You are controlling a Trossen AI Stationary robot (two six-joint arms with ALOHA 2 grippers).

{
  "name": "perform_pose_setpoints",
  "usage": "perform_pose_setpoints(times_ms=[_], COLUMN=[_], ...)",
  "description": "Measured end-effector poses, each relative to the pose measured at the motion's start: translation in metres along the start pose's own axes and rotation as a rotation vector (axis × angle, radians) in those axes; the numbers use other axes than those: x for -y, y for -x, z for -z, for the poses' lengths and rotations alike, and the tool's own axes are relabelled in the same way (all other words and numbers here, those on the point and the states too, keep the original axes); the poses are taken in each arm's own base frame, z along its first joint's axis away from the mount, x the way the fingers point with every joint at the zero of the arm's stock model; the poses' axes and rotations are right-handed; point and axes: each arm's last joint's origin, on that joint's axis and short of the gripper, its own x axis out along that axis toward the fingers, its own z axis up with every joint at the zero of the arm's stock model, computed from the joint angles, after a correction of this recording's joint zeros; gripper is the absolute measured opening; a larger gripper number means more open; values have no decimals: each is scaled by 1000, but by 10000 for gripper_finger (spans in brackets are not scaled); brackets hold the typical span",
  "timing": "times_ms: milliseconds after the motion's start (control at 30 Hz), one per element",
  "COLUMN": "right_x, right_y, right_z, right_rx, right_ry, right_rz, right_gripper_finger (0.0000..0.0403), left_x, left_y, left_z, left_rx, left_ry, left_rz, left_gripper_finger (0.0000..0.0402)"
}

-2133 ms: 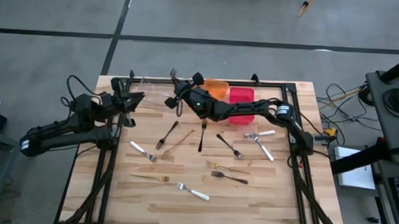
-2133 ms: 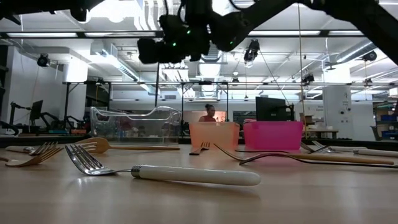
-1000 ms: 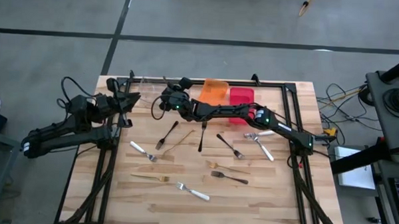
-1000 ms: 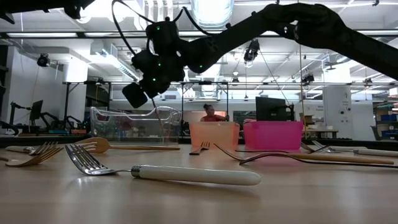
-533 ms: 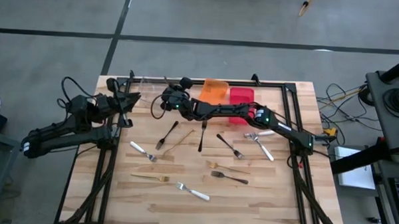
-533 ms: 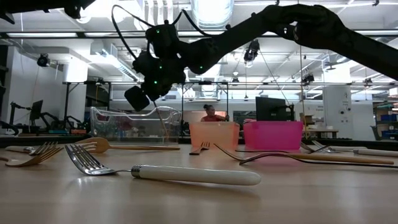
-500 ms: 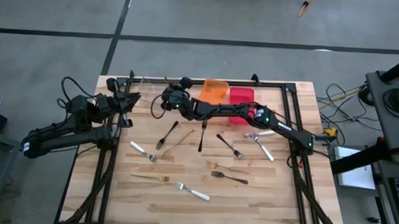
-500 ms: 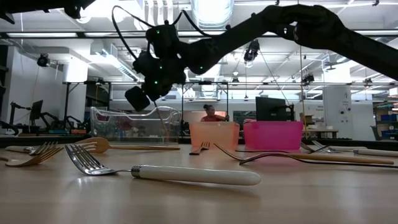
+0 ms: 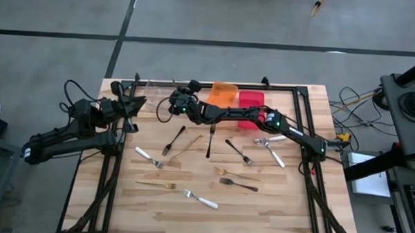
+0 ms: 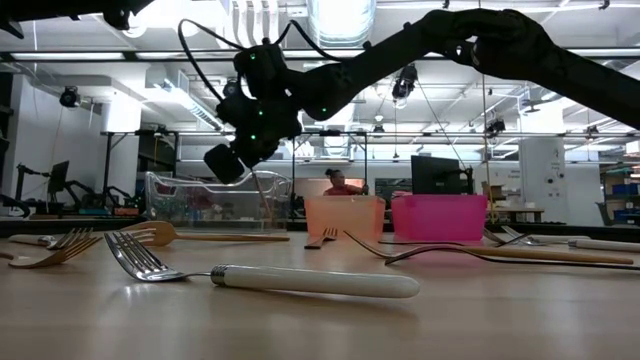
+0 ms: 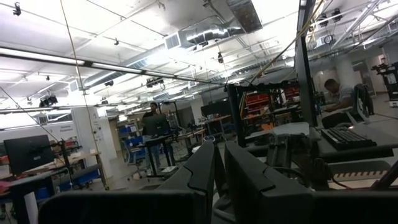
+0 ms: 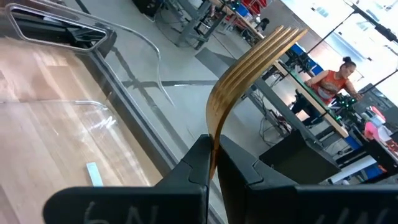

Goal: Sort silverware by color (type)
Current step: Put the gold fork into the transparent bin

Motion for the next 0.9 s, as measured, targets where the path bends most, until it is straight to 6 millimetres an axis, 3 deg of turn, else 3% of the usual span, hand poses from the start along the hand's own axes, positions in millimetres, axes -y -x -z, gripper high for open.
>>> perform_pose_setpoints(times_ms=[900], right_x=[1], right_y=[-2], right_z=[2], right_rx=[-17], right_ry=[-61], right_rz=[-7], right_gripper_finger=[27], left_x=[0], left_y=[0], left_z=[0], left_rx=[-3], left_ry=[0], left_rz=[1], left_gripper_finger=[22])
